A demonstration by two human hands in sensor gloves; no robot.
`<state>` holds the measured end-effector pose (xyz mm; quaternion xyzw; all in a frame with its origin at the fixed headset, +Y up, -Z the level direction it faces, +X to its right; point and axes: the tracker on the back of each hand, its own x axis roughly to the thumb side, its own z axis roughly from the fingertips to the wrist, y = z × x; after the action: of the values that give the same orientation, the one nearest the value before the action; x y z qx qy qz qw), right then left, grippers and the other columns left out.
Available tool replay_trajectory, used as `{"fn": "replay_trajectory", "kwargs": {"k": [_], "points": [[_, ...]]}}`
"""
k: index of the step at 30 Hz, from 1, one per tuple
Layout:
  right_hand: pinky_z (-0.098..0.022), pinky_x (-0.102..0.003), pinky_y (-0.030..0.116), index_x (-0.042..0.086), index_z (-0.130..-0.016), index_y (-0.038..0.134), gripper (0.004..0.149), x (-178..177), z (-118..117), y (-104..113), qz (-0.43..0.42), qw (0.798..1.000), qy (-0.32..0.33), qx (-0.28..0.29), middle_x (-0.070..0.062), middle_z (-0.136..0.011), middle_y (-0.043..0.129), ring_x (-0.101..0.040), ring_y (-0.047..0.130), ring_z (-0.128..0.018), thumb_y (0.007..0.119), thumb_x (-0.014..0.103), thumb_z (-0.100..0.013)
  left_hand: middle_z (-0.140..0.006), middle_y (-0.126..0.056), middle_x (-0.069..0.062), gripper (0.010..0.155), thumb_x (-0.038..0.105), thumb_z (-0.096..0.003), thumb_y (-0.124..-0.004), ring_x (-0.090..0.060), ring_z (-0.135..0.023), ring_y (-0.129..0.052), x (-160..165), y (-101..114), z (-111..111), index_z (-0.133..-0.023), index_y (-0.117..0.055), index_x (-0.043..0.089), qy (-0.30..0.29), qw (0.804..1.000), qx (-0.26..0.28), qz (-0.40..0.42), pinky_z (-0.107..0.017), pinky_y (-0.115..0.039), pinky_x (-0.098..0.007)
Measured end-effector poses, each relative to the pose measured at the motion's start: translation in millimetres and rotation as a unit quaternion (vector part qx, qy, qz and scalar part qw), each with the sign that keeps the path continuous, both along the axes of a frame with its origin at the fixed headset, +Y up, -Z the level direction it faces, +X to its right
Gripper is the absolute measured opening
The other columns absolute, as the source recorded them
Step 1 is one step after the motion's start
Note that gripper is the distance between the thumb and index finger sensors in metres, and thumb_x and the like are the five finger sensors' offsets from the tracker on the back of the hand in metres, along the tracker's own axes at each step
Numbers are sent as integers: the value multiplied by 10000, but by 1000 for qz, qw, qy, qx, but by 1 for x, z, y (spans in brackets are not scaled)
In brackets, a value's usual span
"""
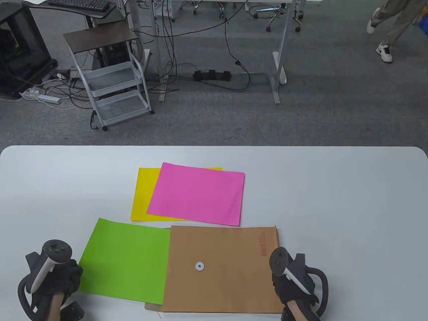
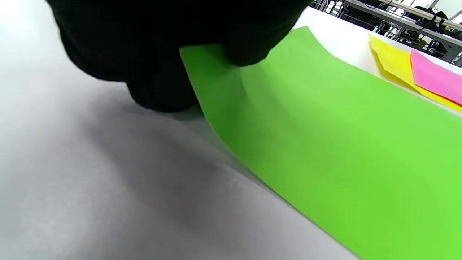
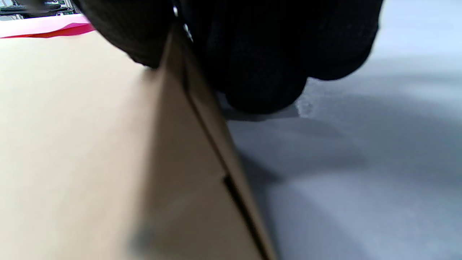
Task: Insert cardstock into document pouch
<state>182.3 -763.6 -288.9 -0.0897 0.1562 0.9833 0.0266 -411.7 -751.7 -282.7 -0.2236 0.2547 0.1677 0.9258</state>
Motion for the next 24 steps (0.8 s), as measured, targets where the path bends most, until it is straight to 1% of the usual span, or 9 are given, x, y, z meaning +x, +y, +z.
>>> {"fn": "replay_trajectory", "kwargs": {"k": [10, 17, 24], "points": [[-431, -457, 804, -53, -964, 647, 316, 0, 0, 0, 6, 1000, 8, -1, -179, -708, 858, -248, 968, -492, 689, 163, -737, -806, -985, -127, 391, 305, -648, -811, -300, -566, -1059, 1, 1, -2, -973, -848, 91, -18, 1000, -23, 1, -508, -863, -488], [-432, -458, 802, -51, -964, 646, 319, 0, 0, 0, 3, 1000, 8, 0, -179, -707, 856, -247, 966, -492, 690, 167, -735, -751, -1014, -122, 402, 287, -631, -825, -258, -501, -1077, 10, 2, -2, -955, -860, 51, -44, 998, -46, 11, -472, -887, -452], [-434, -460, 801, -56, -965, 643, 324, 0, 0, 0, 5, 1000, 11, -2, -180, -709, 854, -249, 966, -494, 689, 169, -735, -717, -1054, -118, 400, 280, -616, -848, -226, -449, -1108, 14, 2, -2, -929, -886, 35, -57, 997, -47, -6, -429, -917, -414]]}}
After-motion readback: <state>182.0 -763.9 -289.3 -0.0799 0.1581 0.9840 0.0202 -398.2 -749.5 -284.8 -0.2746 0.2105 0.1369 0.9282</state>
